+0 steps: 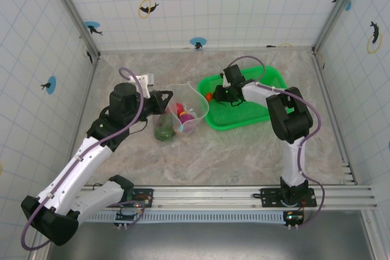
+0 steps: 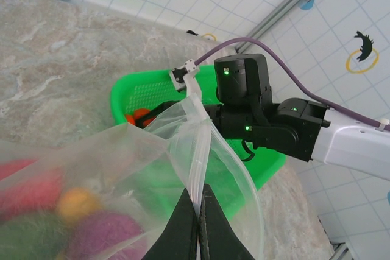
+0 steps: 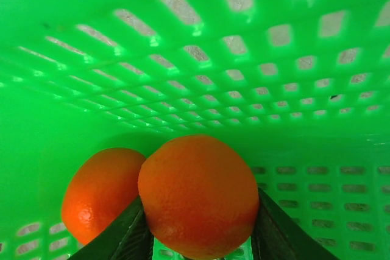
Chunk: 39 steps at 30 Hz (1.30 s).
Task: Place the food in the zip-top bag and seal the zipper
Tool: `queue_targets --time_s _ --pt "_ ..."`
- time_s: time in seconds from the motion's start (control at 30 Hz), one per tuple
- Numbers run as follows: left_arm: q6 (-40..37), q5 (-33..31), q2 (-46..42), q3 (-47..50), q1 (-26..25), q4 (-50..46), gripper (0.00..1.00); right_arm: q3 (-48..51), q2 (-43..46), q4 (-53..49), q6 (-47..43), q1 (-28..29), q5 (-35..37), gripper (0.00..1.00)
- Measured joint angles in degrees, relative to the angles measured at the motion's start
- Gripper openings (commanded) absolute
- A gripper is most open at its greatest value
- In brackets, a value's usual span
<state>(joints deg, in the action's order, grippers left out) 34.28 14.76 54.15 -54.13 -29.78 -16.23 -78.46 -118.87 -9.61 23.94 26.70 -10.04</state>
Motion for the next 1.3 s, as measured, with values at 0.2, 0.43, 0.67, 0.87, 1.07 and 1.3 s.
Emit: queue_targets --time_s 0.2,0.43,0.67,0.87,1.07,1.3 --pt "0.1 0.1 0.3 0.0 0.0 0.0 0.0 2.4 4.2 -0.8 -0.7 -0.2 1.0 0.37" --pt "0.4 0.0 1.6 0.0 0.0 -1.4 0.0 7.1 19.2 -2.3 -2.0 -0.3 2.2 0.37" --pt "1.4 0.0 1.6 0.0 0.0 -1.4 0.0 9.8 35.6 -4.3 -3.7 1.1 3.8 0.37" --pt "2.3 0.0 1.6 0.0 0.0 -1.4 0.0 9.3 44.5 -7.5 -6.7 8.6 6.1 0.38" --pt "3.5 0.1 1.6 0.0 0.0 -1.3 0.0 5.6 44.2 -10.7 -8.9 18.5 7.2 0.41" --pt "3.7 0.3 1.7 0.0 0.0 -1.3 0.0 0.7 36.3 -13.5 -10.9 24.4 9.2 0.42"
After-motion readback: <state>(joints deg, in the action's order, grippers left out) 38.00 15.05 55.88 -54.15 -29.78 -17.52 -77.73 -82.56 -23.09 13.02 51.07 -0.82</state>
